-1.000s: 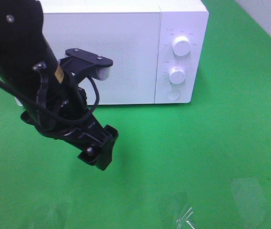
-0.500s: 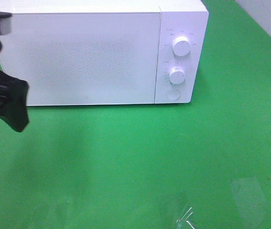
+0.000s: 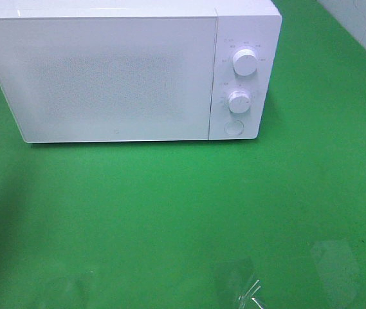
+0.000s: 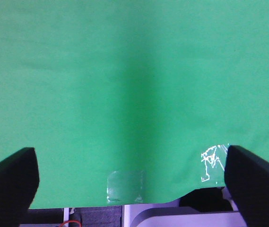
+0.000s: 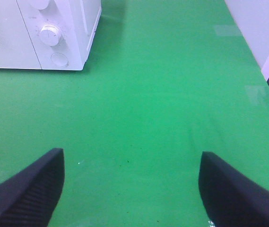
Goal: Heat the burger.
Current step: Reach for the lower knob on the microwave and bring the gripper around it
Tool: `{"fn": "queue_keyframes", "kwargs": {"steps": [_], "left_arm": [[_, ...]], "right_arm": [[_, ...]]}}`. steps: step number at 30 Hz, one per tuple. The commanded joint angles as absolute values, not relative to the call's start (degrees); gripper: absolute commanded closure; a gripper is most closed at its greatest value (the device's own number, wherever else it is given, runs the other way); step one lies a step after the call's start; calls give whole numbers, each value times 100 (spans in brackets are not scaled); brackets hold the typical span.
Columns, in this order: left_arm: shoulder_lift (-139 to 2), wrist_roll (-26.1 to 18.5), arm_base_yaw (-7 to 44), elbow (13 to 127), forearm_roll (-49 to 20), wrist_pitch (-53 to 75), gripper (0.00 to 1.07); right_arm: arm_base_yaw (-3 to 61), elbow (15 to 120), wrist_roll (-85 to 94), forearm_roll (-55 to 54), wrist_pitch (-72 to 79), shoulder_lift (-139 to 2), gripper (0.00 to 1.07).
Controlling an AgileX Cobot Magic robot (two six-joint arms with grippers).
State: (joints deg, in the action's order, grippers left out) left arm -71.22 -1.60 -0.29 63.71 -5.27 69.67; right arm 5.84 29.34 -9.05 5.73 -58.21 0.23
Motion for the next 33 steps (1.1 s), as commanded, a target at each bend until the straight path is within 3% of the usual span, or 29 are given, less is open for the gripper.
{"fn": "queue_keyframes", "kwargs": {"steps": [1,19,33], "left_arm": [[-6709,-281,-223,6383,-739,7351,7],[-5191,-372,-223,6348,-785,7351,7],[-3128,-252,-223,4280,-922,6893,7]], "right_arm": [[544,2911,-842,556,-5758,172,32],[544,2911,-842,556,-5758,172,32],[544,2911,-842,556,-5758,172,32]]}}
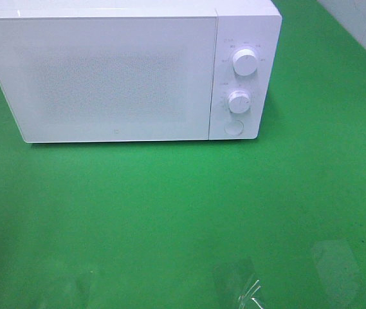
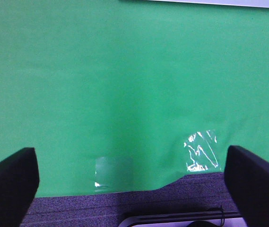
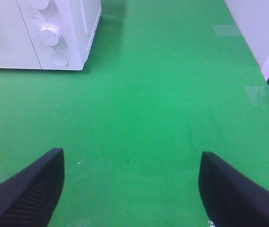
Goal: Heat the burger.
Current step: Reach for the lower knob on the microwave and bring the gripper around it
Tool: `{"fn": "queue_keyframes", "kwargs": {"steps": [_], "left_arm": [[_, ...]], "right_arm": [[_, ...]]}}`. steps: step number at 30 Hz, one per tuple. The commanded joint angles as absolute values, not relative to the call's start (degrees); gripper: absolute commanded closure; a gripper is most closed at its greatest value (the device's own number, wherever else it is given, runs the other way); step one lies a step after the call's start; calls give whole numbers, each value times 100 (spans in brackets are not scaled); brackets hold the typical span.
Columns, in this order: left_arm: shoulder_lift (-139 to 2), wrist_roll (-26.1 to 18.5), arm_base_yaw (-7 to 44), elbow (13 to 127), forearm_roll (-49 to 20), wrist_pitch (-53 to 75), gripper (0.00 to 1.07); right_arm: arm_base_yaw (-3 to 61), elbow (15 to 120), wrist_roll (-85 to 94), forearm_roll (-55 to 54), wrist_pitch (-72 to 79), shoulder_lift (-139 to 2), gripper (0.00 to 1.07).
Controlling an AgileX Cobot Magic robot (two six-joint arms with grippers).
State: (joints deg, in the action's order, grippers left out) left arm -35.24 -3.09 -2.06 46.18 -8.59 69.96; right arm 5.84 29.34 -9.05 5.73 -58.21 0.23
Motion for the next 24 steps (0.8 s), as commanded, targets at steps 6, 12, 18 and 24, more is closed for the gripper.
{"fn": "queue_keyframes", "kwargs": {"steps": [6,12,18,24], "left_arm": [[-2298,-304,-223,3621,-831,6600,7],[-1931,-372,-223,3100,-693,6486,7],[-1896,-378,-223,3008,-659,6142,7],[-1896,-367,-223,2859,-676,5970,7]], "right_arm": [[544,2911,-837,556,-5758,172,32],[544,2911,-831,556,-5758,172,32],[544,2911,-837,556,-5758,172,32],[544,2911,-837,556,-5758,172,32]]}}
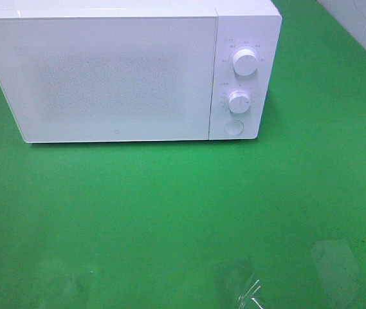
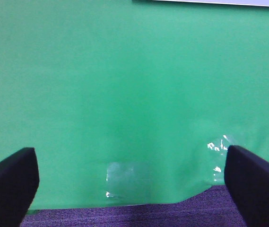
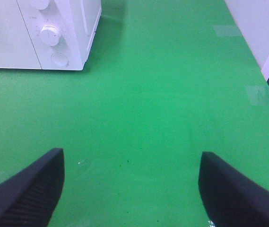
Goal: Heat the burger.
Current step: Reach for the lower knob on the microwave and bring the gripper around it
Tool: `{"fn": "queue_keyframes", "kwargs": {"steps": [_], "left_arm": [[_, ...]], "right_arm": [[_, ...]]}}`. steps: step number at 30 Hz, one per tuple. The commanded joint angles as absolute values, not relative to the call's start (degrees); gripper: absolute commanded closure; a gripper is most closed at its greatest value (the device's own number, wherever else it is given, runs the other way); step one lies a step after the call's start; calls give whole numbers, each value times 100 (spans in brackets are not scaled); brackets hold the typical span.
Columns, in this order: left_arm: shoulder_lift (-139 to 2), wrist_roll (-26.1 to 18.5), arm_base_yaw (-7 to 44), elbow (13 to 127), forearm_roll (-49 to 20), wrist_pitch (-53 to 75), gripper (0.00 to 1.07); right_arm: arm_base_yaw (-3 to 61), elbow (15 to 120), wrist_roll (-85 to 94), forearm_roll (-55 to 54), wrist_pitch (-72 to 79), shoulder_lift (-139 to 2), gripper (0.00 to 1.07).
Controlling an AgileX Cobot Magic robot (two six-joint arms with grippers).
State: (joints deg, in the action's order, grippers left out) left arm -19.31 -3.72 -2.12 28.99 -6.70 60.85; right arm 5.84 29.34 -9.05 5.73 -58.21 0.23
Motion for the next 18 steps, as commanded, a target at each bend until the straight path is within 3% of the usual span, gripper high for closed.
{"fn": "queue_keyframes", "kwargs": {"steps": [1,10,18], "left_arm": [[-1896,-367,-223,2859,-676,5970,7],[-1725,-378,-138,2859,-676,5970,7],[-625,-378,-487,2859,-676,5970,7]], "right_arm": [[544,2911,-837,556,-5758,172,32],[544,2911,-837,556,-5758,172,32],[544,2911,-837,556,-5758,172,32]]}}
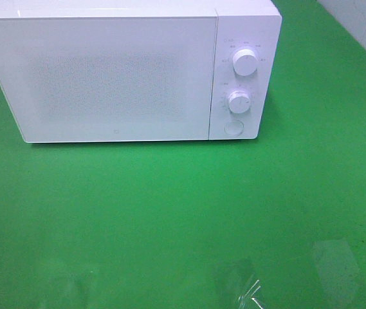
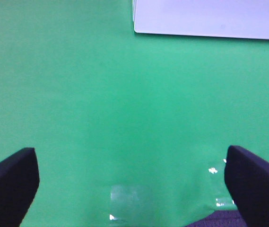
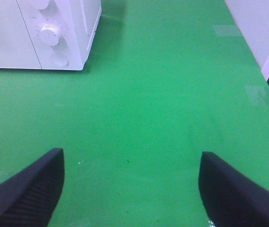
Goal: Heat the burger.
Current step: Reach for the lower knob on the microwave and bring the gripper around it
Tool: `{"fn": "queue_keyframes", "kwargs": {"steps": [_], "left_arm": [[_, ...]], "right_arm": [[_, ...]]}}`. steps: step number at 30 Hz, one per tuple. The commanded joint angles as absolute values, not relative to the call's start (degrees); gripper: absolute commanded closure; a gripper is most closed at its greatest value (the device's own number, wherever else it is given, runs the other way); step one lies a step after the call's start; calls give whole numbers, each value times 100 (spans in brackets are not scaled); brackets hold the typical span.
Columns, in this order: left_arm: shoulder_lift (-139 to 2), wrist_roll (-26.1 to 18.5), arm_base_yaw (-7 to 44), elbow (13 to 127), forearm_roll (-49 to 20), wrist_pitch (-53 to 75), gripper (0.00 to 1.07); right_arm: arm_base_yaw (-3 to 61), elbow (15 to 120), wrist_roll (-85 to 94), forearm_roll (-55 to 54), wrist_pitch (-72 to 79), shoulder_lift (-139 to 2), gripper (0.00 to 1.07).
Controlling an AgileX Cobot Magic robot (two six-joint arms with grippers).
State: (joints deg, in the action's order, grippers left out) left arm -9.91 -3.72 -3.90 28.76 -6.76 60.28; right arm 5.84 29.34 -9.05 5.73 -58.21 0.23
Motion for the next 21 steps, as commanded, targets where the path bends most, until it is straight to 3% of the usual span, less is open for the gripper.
{"fn": "queue_keyframes", "kwargs": {"steps": [1,7,21], "left_arm": [[-625,-378,-487,2859,-676,5970,7],[160,-378,-493,2859,-665,5964,7],[166,-378,-493,2859,-653,5964,7]], "right_arm": [[544,2911,-837,556,-5758,172,32],[544,2911,-837,556,-5758,172,32],[544,2911,-837,556,-5758,172,32]]}}
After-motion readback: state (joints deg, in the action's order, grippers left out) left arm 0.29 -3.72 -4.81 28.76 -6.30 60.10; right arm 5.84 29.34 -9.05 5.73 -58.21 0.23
